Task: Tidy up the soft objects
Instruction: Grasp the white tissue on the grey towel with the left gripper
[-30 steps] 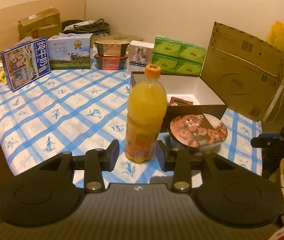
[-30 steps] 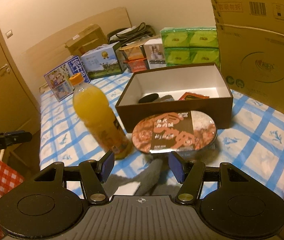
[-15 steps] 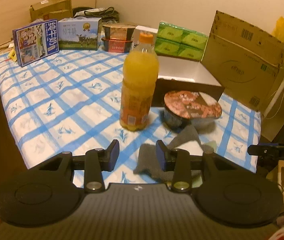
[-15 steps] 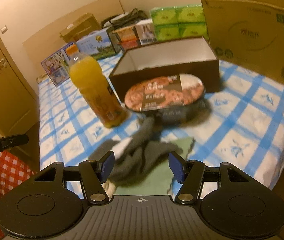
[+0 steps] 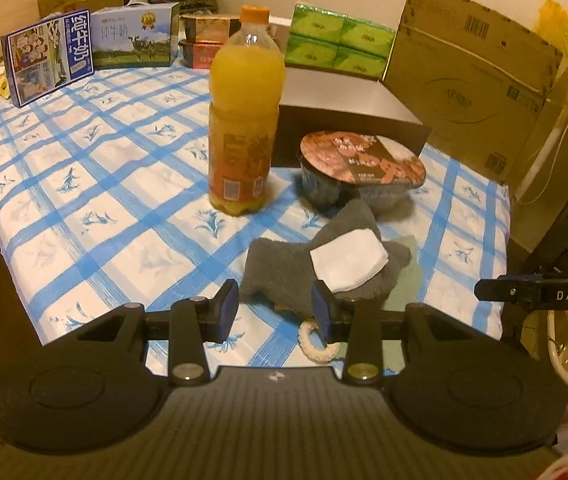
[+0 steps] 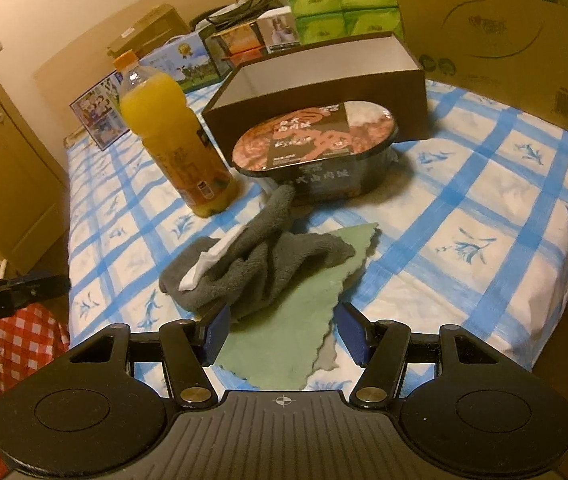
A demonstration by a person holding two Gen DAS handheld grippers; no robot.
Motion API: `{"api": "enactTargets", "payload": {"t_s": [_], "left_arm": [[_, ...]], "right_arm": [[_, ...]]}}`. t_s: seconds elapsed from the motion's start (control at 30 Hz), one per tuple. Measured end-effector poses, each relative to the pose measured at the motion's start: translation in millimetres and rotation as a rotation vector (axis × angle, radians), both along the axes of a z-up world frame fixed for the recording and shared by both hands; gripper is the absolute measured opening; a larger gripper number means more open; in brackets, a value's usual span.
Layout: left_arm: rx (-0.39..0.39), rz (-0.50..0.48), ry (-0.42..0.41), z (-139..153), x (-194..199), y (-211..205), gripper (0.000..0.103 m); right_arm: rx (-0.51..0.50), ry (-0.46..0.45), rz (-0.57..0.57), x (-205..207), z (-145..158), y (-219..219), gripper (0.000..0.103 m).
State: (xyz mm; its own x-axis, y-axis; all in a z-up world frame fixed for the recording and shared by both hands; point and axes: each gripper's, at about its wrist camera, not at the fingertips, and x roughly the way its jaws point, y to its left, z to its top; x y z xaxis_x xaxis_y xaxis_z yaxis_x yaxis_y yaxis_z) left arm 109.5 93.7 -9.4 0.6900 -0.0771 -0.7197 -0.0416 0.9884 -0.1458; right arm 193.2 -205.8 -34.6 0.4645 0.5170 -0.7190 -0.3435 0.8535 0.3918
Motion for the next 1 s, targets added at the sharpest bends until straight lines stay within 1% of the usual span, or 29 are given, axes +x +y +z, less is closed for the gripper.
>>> {"api": "enactTargets", "payload": {"t_s": [0.13, 0.3, 0.37, 0.63, 0.77, 0.87, 0.93, 1.0], "left_arm": [[-0.005, -0.012, 0.015, -6, 3, -3, 0.036], [0.005, -0.049, 0.009, -10, 10, -10, 0.036], [0.006, -0.083, 0.011, -14, 14, -16, 0.036], [0.061, -0.232, 0.007, -37, 40, -56, 0.036], [0.099, -0.283, -0.003, -47, 57, -73, 0.036], [0.117, -0.316, 0.005, -56, 69, -82, 0.035], [0.132, -0.333, 0.012, -62, 76, -87, 0.034], [0.142, -0.339, 0.012, -66, 82, -90, 0.027]], "right_arm": [[0.015, -0.006, 0.031, 3, -1, 10, 0.060], [0.007, 0.004, 0.035, 7, -6, 15, 0.060], [0.003, 0.016, 0.024, 10, -9, 13, 0.060], [-0.006, 0.052, -0.027, 21, -20, 0, 0.060], [-0.003, 0.068, -0.046, 27, -25, -4, 0.060], [-0.002, 0.079, -0.057, 32, -28, -6, 0.060], [0.000, 0.085, -0.067, 35, -31, -8, 0.060], [0.001, 0.091, -0.074, 37, -33, -9, 0.060]]}}
